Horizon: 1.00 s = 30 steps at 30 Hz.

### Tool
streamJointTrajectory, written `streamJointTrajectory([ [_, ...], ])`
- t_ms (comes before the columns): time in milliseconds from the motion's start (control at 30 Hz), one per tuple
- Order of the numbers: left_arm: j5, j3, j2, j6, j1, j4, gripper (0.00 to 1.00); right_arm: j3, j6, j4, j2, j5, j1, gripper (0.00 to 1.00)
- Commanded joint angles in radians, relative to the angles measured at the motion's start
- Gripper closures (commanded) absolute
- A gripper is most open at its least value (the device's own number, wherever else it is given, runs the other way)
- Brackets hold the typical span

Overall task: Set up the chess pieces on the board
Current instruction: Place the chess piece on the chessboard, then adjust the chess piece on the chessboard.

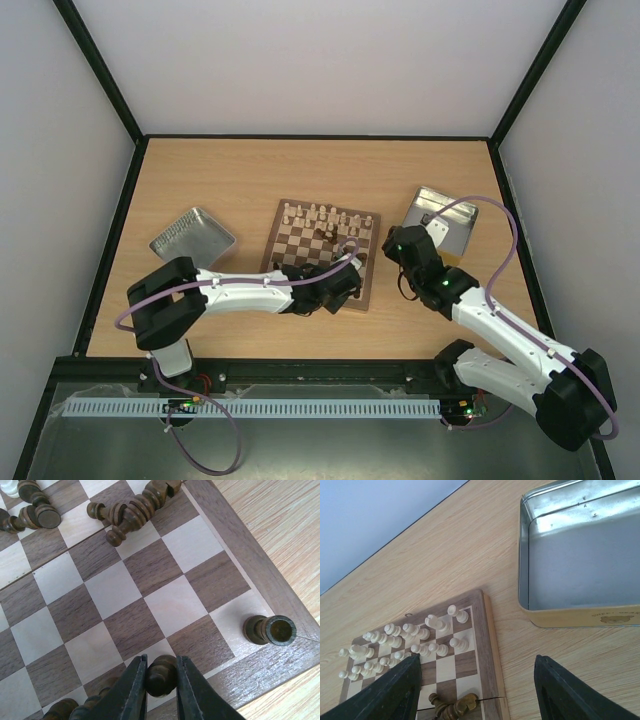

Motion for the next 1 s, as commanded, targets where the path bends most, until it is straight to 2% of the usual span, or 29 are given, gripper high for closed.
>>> streamJointTrajectory([
  [0, -0.033, 0.001, 0.014, 0.018, -0.004, -0.015, 0.81, -0.020, -0.005, 0.025, -0.009, 0.017, -0.004, 0.39],
  [200, -0.035, 0.019, 0.009, 0.027, -0.004, -0.029, 0.73, -0.021, -0.006, 0.026, -0.017, 0.016, -0.004, 0.39],
  [500, 0.010, 0.075, -0.081, 0.004, 0.015, -0.063, 0.69, -0.019, -0.016, 0.031, -0.037, -0.006, -0.004, 0.39],
  [767, 0.073, 0.046, -0.199, -0.088, 0.125, -0.055, 0.66, -0.010, -0.128, 0.067, -0.019, -0.274, -0.005, 0.40],
  [967, 0.200, -0.060, -0.302, -0.195, 0.288, -0.007, 0.65, -0.009, -0.177, 0.075, 0.085, -0.464, -0.002, 0.46],
])
